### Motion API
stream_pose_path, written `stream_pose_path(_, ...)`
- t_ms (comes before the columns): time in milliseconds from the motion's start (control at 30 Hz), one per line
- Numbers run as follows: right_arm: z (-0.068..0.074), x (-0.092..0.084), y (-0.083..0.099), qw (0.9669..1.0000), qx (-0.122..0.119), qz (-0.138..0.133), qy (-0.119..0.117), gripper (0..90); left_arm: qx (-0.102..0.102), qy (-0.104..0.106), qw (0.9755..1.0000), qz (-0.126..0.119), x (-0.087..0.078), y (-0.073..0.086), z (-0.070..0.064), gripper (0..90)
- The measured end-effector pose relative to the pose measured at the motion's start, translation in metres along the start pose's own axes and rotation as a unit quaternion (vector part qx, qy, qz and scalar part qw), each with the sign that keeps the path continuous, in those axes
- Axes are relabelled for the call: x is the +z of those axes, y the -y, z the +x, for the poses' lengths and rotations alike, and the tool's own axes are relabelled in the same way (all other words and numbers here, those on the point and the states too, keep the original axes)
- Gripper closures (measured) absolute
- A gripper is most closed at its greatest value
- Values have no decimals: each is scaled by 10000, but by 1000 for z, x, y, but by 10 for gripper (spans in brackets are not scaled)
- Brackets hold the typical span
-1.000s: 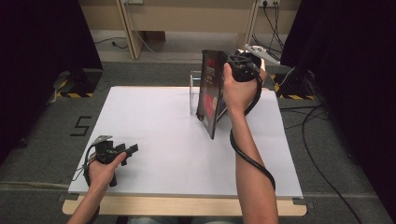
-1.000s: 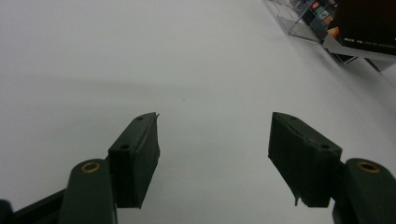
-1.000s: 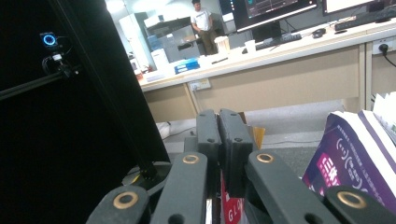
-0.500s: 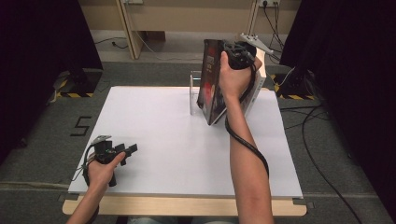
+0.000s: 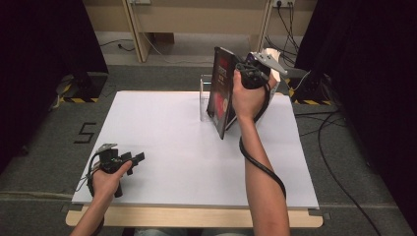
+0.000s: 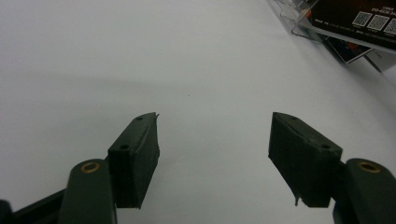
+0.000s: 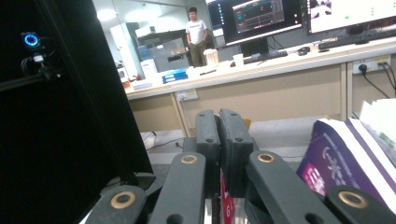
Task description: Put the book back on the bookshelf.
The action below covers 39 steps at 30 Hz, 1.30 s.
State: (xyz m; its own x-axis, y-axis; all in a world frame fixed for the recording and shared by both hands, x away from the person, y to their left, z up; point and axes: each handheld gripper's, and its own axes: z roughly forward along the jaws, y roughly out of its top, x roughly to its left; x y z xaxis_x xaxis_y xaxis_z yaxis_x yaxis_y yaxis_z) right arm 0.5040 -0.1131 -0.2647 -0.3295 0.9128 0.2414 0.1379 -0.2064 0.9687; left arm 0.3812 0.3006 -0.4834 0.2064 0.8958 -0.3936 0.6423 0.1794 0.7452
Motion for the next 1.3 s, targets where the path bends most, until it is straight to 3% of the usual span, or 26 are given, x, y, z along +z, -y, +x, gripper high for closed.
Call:
stream_pose_path(300,-7,-33,17,9996,-24,260,-146,869,32,6,10000,16,1,0,-3,328)
stream_pose_path(467,-14,-45,23,9990,100,394,-191,863,33,21,10000,-4,0,0,-4,328)
stream_pose_path(733,-20,-48,33,9949,403,857,-344,780,57,44,10000,13,1,0,-5,328)
stream_pose_path(900,-30,-46,38,9934,615,959,-105,747,26,22,10000,-14,0,0,-4,329)
stream_pose_path(1133,-42,-48,44,9908,715,1131,197,663,56,44,10000,5,1,0,-6,329)
stream_pose_path(1300,-50,-48,51,9864,808,1366,425,605,62,46,10000,10,2,0,-6,329)
